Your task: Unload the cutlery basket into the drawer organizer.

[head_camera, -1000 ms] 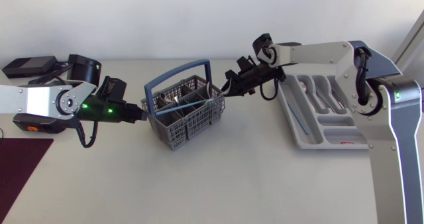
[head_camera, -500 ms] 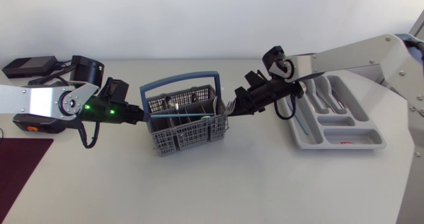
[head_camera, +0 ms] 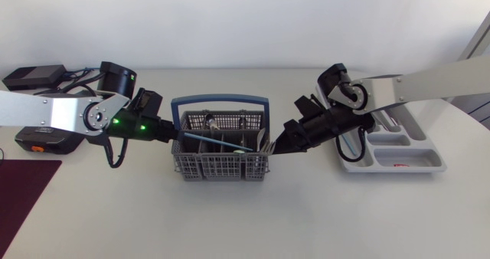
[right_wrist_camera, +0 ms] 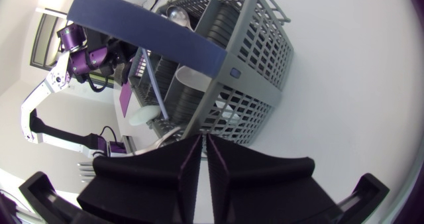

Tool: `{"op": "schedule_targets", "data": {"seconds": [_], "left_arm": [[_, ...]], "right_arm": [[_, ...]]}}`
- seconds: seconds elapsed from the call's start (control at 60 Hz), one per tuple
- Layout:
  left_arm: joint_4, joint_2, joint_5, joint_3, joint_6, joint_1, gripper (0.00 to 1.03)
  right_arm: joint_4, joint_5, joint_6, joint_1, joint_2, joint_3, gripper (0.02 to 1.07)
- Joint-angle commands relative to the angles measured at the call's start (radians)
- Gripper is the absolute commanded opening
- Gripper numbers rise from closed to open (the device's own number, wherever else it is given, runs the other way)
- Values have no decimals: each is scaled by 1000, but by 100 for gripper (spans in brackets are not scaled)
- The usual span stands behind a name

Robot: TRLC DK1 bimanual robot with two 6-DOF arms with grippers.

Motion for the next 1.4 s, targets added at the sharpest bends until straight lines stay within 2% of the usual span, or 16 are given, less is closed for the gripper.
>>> {"op": "schedule_targets", "data": {"seconds": [0.0,0.1,0.233,0.383,0.483,1.033,1.083,1.15,1.217,1.317,1.383], "left_arm": [[-1,30,32,34,-15,-50,4],[-1,31,34,33,-17,-53,4],[-7,19,34,16,-14,-45,4],[-9,-26,34,-12,-8,-13,4],[-13,-32,34,-12,-6,10,4],[-13,-49,34,-18,-6,15,5],[-13,-56,34,-18,-6,19,5],[-15,-70,34,-22,-5,33,6],[-20,-101,34,-35,3,44,9],[-30,-161,34,-65,14,67,12],[-36,-202,34,-85,17,76,14]], "right_arm": [[46,-16,0,4,-38,-31,15],[64,19,-4,-2,-43,-33,15],[132,165,-2,8,-89,-50,15],[160,284,-14,7,-144,-65,18],[155,292,-23,5,-144,-71,18],[141,281,-25,70,-175,-142,18],[146,310,-25,68,-192,-150,18],[158,396,-34,53,-236,-160,18],[150,424,-57,18,-300,-156,21],[84,473,-102,12,-402,-133,42],[31,496,-145,45,-457,-110,49]]}}
